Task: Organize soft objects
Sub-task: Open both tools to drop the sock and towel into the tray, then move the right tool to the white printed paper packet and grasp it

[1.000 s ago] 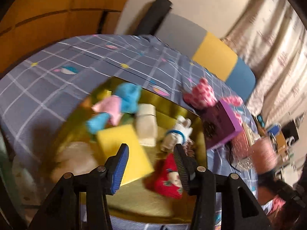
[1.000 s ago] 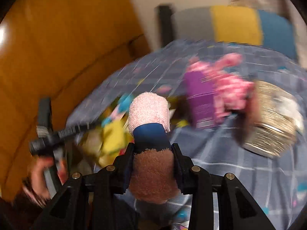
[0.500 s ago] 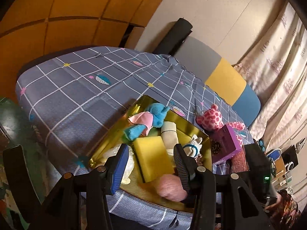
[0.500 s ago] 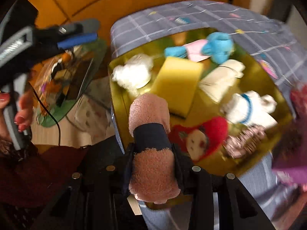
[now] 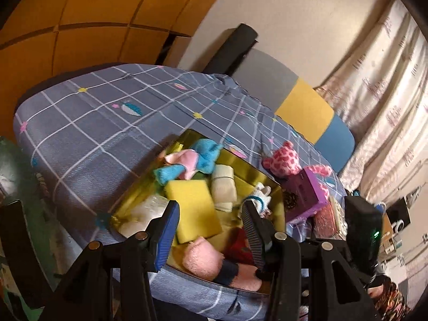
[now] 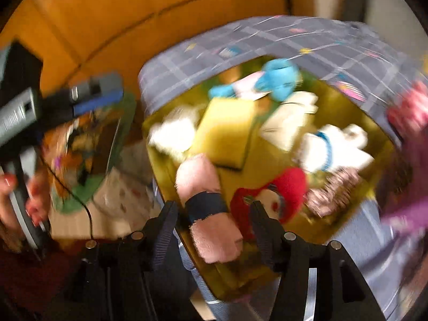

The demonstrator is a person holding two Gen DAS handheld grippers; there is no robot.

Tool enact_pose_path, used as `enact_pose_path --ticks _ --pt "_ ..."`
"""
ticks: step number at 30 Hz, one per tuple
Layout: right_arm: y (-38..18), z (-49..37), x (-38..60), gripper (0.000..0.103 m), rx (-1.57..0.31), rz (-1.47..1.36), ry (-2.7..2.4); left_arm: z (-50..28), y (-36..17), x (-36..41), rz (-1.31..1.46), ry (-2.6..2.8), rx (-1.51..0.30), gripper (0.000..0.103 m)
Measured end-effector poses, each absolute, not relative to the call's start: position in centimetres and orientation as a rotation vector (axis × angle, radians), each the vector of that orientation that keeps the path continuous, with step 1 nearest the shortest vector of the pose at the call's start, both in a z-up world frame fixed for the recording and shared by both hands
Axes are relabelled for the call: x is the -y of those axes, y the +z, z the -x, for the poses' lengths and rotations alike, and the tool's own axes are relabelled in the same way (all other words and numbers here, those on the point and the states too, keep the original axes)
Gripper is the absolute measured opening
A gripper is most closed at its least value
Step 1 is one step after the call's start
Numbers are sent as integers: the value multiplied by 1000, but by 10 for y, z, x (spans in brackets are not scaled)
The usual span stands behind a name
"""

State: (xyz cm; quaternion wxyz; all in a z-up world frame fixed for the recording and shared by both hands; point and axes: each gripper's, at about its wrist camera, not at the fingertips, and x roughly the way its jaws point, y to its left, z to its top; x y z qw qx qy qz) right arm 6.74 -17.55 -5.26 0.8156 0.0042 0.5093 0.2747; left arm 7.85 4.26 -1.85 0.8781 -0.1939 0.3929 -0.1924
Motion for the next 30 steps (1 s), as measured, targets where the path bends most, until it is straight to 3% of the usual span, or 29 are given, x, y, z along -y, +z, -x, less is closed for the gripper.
enact_pose_path --ticks 5,23,30 --pt "-41 -33 219 58 -991 -204 408 -69 -19 -14 374 -507 -813 49" --pt "-16 84 399 59 -780 -321 -123 -26 -14 144 157 -868 -903 49" --pt "-17 97 524 71 -723 -403 -461 -18 -7 191 99 -959 -921 49"
